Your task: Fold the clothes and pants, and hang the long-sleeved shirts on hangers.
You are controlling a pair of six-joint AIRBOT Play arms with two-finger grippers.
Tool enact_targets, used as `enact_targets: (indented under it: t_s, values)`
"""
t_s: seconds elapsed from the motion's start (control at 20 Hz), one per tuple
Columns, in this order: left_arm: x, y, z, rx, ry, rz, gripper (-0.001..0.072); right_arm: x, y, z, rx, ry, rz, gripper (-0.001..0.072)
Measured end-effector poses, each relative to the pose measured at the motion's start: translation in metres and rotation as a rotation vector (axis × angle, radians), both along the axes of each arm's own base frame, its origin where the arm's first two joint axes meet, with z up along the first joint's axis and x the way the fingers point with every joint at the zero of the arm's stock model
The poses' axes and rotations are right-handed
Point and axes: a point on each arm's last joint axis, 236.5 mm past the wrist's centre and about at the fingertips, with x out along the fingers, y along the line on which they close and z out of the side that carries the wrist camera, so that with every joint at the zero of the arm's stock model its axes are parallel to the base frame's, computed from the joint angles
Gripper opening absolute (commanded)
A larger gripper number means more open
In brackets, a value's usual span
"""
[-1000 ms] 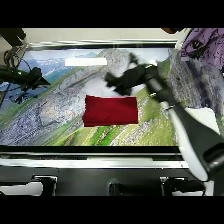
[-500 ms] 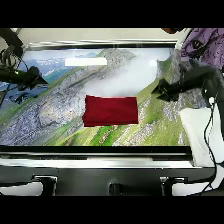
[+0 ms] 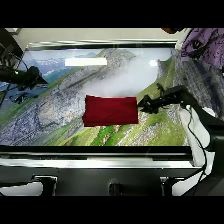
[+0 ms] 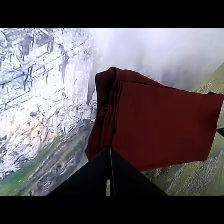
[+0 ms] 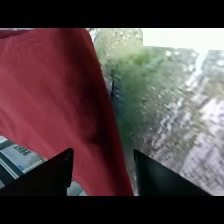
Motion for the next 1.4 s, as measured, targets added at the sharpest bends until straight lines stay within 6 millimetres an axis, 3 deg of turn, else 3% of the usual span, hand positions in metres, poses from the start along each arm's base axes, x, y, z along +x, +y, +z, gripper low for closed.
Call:
enact_targets:
  t_s: [0.1, 0.2, 0.4, 0.6, 0.8, 1.0, 1.2, 1.4]
  values:
    - [0.000, 0.000, 0.000, 0.000, 0.000, 0.000, 0.0016, 0.001, 0.016, -0.006, -0.001, -0.011, 0.015, 0.0314]
    - [0.000, 0.000, 0.000, 0.000, 0.000, 0.000, 0.0016, 0.001, 0.029, -0.010, -0.008, -0.022, 0.027, 0.0025]
    - [0.000, 0.000, 0.000, 0.000, 0.000, 0.000, 0.0016, 0.004, 0.039, -0.004, -0.007, -0.039, 0.026, 0.0027]
    - [0.000, 0.000, 0.000, 0.000, 0.000, 0.000, 0.0015, 0.036, 0.017, 0.039, -0.019, -0.120, -0.061, 0.0027]
    - [-0.002, -0.001, -0.001, -0.001, 0.008, -0.005, 0.0015, 0.078, -0.043, 0.096, -0.048, -0.219, -0.220, 0.0027]
    - [-0.004, -0.001, -0.001, -0.001, 0.017, -0.011, 0.0015, 0.103, -0.120, 0.142, -0.084, -0.288, -0.393, 0.0027]
    - [-0.005, -0.002, -0.002, -0.001, 0.020, -0.013, 0.0016, 0.105, -0.199, 0.170, -0.137, -0.323, -0.555, 0.0027]
    - [-0.006, -0.002, -0.002, -0.001, 0.022, -0.014, 0.0016, 0.088, -0.274, 0.192, -0.213, -0.331, -0.717, 0.0027]
